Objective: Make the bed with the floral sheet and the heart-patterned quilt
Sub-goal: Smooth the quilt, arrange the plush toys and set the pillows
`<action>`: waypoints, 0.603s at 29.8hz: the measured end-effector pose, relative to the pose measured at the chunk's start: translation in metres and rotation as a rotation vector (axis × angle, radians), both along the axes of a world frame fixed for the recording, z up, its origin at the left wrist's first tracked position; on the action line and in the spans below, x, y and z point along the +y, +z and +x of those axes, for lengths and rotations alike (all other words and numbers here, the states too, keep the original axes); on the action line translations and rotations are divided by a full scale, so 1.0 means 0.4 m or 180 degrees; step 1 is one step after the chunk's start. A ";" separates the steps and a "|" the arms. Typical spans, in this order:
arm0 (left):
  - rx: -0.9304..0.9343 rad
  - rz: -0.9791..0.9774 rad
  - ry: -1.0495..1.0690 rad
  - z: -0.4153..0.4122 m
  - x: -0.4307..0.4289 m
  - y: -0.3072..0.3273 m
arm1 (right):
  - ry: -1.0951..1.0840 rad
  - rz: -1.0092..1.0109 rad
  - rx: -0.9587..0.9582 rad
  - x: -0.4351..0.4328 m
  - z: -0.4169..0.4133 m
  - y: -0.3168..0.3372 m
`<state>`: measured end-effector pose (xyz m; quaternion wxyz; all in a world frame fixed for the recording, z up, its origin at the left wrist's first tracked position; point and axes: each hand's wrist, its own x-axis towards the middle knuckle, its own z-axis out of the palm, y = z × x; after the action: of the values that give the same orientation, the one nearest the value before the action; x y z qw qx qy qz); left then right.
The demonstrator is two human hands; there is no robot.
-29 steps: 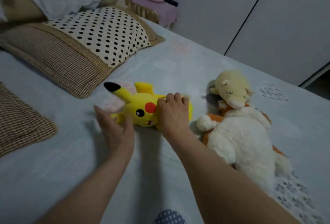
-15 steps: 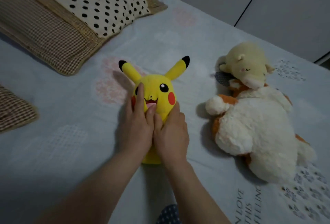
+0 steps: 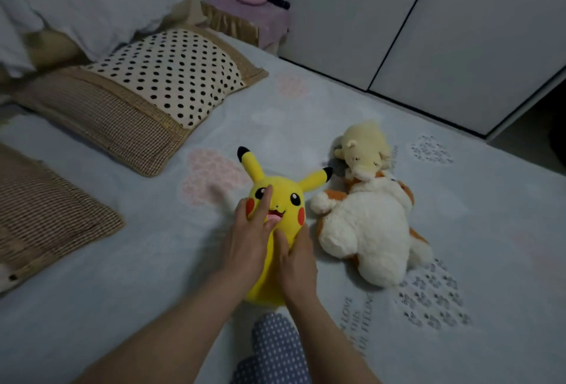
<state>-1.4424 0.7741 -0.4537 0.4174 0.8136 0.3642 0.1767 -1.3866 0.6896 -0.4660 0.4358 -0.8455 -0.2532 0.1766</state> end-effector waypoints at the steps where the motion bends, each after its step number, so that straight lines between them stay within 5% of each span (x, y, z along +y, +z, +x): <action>1: 0.0000 0.0056 -0.0044 -0.033 -0.045 0.042 | -0.0024 0.0144 -0.0023 -0.049 -0.032 0.048; 18: -0.0338 0.0744 0.0096 -0.247 -0.390 0.848 | -0.0182 0.0411 -0.0686 -0.375 -0.247 0.873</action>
<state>-1.5411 0.6179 -0.1146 0.3358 0.8406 0.3307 0.2669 -1.4853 0.5396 -0.1167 0.4644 -0.8366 -0.2851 0.0556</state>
